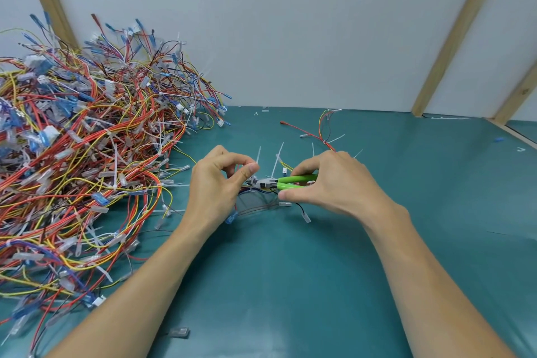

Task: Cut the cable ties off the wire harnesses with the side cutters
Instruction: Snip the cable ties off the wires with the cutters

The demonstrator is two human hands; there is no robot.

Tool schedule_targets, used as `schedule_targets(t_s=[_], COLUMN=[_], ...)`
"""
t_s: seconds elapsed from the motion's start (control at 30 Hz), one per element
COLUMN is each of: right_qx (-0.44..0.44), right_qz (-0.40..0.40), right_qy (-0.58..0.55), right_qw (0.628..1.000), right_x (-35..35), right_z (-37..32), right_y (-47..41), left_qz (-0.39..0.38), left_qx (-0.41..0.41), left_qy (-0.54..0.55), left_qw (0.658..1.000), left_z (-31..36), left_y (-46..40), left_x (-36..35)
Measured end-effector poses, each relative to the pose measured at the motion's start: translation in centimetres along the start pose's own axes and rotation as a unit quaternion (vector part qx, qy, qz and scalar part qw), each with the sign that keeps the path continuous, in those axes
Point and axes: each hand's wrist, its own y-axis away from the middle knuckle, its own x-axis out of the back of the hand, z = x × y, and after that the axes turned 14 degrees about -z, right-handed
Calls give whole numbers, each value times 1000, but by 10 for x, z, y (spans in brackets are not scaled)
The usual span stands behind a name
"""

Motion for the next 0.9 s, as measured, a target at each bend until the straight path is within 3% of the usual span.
schedule_targets(t_s=[0.67, 0.9], right_qx=[-3, -11], right_qz=[-33, -9], right_qy=[-26, -12], right_qw=[999, 1000], right_x=[0, -2], right_z=[-4, -3], right_y=[-2, -3], left_qz=[-2, -1], left_qx=[7, 16], left_qy=[7, -8], left_qw=[1000, 1000], left_z=[-6, -4], left_y=[0, 1], left_x=[-3, -4])
